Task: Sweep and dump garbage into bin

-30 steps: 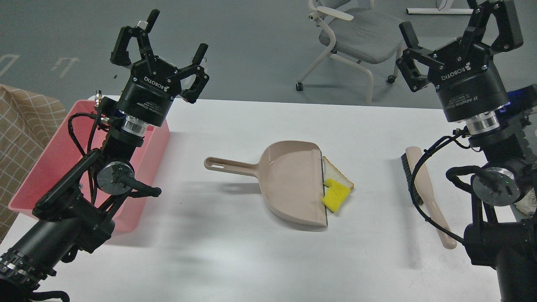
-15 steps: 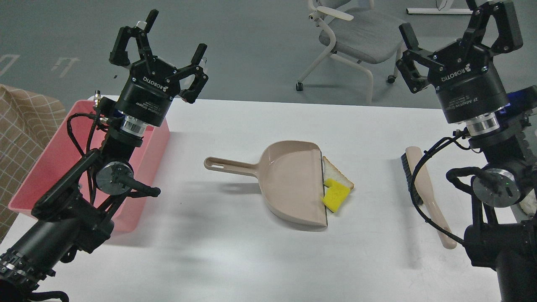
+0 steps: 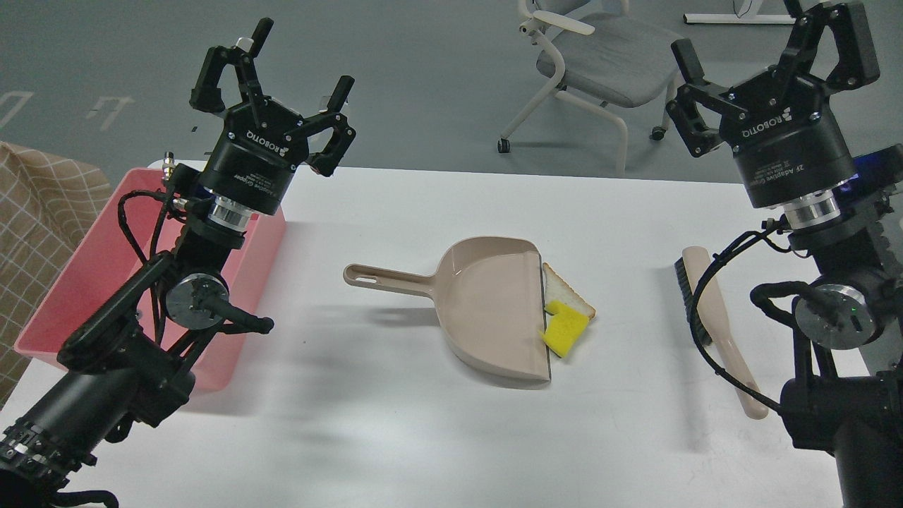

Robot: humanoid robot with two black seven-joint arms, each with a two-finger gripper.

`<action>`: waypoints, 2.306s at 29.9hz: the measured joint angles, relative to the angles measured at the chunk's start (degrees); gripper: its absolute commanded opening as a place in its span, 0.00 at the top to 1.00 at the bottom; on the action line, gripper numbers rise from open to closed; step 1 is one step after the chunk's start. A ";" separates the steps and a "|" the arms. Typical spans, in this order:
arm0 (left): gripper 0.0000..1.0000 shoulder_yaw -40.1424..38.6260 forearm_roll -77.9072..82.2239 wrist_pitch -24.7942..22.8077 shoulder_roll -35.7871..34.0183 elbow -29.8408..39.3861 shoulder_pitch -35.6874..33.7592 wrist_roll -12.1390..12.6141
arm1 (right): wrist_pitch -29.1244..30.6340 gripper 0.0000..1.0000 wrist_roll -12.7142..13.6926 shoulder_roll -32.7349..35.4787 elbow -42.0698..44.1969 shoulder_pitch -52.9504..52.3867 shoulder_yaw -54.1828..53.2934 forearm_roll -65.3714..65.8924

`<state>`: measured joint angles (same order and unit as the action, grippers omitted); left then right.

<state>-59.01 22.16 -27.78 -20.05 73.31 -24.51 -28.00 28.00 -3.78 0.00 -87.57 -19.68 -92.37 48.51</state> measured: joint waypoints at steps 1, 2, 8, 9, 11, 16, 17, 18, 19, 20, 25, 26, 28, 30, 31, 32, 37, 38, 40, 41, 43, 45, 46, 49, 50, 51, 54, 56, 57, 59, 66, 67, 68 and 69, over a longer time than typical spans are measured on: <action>0.02 0.26 0.40 0.72 -0.11 0.85 0.00 0.00 | 0.00 0.00 0.00 0.00 0.11 0.01 0.00 0.00; 0.02 0.72 1.27 2.70 -0.40 2.42 0.00 0.00 | 0.00 0.00 0.00 0.00 0.19 0.02 0.00 0.00; 0.02 6.22 11.29 23.22 -4.76 13.34 0.24 0.38 | 0.00 0.00 -0.06 0.00 0.52 0.24 0.00 0.00; 0.02 7.24 12.18 26.32 -5.30 14.42 0.24 0.96 | 0.00 0.00 -0.07 0.00 0.54 0.24 0.00 0.00; 0.02 9.19 12.98 32.11 -6.21 16.33 0.33 2.84 | 0.00 0.00 -0.08 0.00 0.57 0.34 -0.04 0.00; 0.02 15.54 14.14 44.67 -8.67 19.18 1.12 6.17 | 0.00 0.00 -0.09 0.00 0.64 0.94 -0.16 -0.01; 0.02 17.83 15.07 47.57 -8.99 19.38 1.19 6.34 | 0.00 0.00 -0.09 0.00 0.66 1.13 -0.17 -0.05; 0.02 20.02 16.08 50.49 -9.31 19.57 1.25 6.49 | 0.00 0.00 -0.09 0.00 0.68 1.24 -0.17 -0.06; 0.02 21.76 16.82 52.74 -9.60 19.88 1.28 6.58 | 0.00 0.00 -0.09 0.00 0.71 1.32 -0.17 -0.06; 0.02 23.05 17.25 54.02 -9.93 20.44 1.34 6.70 | 0.00 0.00 -0.09 0.00 0.73 1.38 -0.18 -0.06; 0.02 25.85 17.98 55.72 -12.59 25.96 4.21 7.92 | 0.00 0.00 -0.09 0.00 0.84 1.68 -0.22 -0.02; 0.02 25.85 18.05 55.75 -12.92 26.71 5.01 8.05 | 0.00 0.00 -0.09 0.00 0.84 1.74 -0.27 -0.01; 0.02 25.68 18.16 55.77 -13.47 27.51 6.45 8.19 | 0.00 0.00 -0.12 0.00 0.84 1.80 -0.32 0.00; 0.02 25.42 18.17 55.80 -13.89 27.73 7.44 8.21 | 0.00 0.00 -0.17 0.00 0.84 1.85 -0.41 0.00; 0.02 25.38 18.21 55.80 -14.04 27.82 8.29 8.21 | 0.00 0.00 -0.18 0.00 0.84 1.94 -0.45 0.00; 0.02 25.40 18.24 55.80 -14.09 27.82 9.14 8.21 | 0.00 0.00 -0.18 0.00 0.84 2.11 -0.50 0.00; 0.02 25.95 23.28 55.80 -13.34 27.82 14.72 7.84 | 0.00 0.00 -0.19 0.00 0.80 2.66 -0.63 -0.03; 0.02 26.05 25.02 55.80 -12.96 27.81 15.82 7.84 | 0.00 0.00 -0.19 0.00 0.79 2.75 -0.67 -0.05; 0.02 26.13 27.88 55.80 -12.33 27.79 17.66 7.79 | 0.00 0.00 -0.19 0.00 0.74 2.90 -0.71 -0.08; 0.02 26.17 28.65 55.79 -12.18 27.78 18.30 7.79 | 0.00 0.00 -0.19 0.00 0.74 2.94 -0.73 -0.09; 0.02 26.21 29.46 55.80 -12.00 27.76 19.61 7.78 | 0.00 0.00 -0.19 0.00 0.74 3.02 -0.77 -0.09; 0.02 26.25 29.83 55.79 -11.68 27.76 20.86 7.78 | 0.00 0.00 -0.19 0.00 0.74 3.08 -0.79 -0.09; 0.02 26.30 29.95 55.79 -11.34 27.74 21.28 7.78 | 0.00 0.00 -0.19 0.00 0.75 3.13 -0.79 -0.09; 0.02 26.64 30.13 55.78 -10.40 27.35 21.66 7.78 | 0.00 0.00 -0.19 0.00 0.79 3.29 -0.79 -0.09; 0.02 26.76 30.17 55.78 -10.12 26.94 21.66 7.78 | 0.00 0.00 -0.18 0.00 0.80 3.32 -0.79 -0.09; 0.02 26.80 30.19 55.78 -9.79 26.28 21.63 7.85 | 0.00 0.00 -0.19 0.00 0.81 3.37 -0.79 -0.09; 0.02 26.91 30.19 55.78 -8.98 24.16 21.33 8.00 | 0.00 0.00 -0.18 0.00 0.82 3.42 -0.84 -0.09; 0.02 26.93 30.18 55.78 -8.72 22.36 21.07 8.03 | 0.00 0.00 -0.18 0.00 0.82 3.47 -0.86 -0.09; 0.02 26.94 30.19 55.78 -8.45 20.94 20.79 8.04 | 0.00 0.00 -0.19 0.00 0.82 3.53 -0.88 -0.09; 0.02 27.06 30.18 55.78 -7.56 18.50 20.11 8.05 | 0.00 0.00 -0.18 0.00 0.81 3.58 -0.94 -0.09; 0.02 28.62 30.14 55.78 -5.73 13.32 18.80 8.05 | 0.00 0.00 -0.18 0.00 0.47 3.67 -1.04 -0.09; 0.02 28.70 30.14 55.78 -5.59 12.86 18.69 8.05 | 0.00 0.00 -0.18 0.00 0.45 3.68 -1.05 -0.09; 0.02 28.78 30.14 55.78 -5.31 12.43 18.61 8.05 | 0.00 0.00 -0.18 0.00 0.44 3.68 -1.05 -0.09; 0.02 28.83 30.13 55.78 -4.97 12.16 18.54 8.05 | 0.00 0.00 -0.18 0.00 0.44 3.69 -1.05 -0.09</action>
<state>-30.19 52.29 28.00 -25.03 85.47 -5.96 -19.95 28.00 -3.96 0.00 -87.13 -16.00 -93.42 48.43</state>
